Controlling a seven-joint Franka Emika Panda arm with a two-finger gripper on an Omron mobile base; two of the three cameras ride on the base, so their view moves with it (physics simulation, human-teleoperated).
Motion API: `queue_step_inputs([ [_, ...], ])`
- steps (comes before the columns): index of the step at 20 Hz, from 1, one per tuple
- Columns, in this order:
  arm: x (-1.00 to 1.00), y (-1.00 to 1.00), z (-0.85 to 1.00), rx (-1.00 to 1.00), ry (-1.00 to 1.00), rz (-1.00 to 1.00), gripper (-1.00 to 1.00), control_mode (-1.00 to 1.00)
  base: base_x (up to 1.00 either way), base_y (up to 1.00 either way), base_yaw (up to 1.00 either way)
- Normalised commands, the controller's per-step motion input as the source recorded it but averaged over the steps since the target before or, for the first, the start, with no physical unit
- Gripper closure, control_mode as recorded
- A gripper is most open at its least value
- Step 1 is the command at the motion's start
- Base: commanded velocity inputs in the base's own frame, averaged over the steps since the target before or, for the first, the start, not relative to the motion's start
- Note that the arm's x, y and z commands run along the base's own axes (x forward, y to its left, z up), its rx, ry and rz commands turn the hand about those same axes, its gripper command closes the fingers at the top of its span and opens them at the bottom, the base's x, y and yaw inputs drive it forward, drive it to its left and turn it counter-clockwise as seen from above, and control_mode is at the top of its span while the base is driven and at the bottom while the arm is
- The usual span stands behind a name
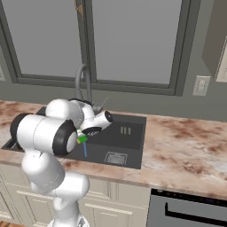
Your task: Soak the sponge with water for a few seconds and then drop it inside the sink.
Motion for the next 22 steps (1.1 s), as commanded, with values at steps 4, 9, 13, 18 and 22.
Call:
queue_step_inputs([
  [4,0.22,0.0,-0.13,-0.02,0.0,0.0,1.0,-1.0,0.0,0.0,0.0],
  [9,0.23,0.02,-0.19,-0.02,0.0,0.0,1.0,-1.0,0.0,0.0,0.0],
  [13,0.23,0.0,-0.21,-0.02,0.0,0.0,1.0,-1.0,0.0,0.0,0.0],
  [18,0.25,0.0,-0.18,-0.02,0.0,0.0,1.0,-1.0,0.0,0.0,0.0],
  [22,0.18,0.0,-0.16,-0.01,0.0,0.0,1.0,-1.0,0.0,0.0,0.0],
])
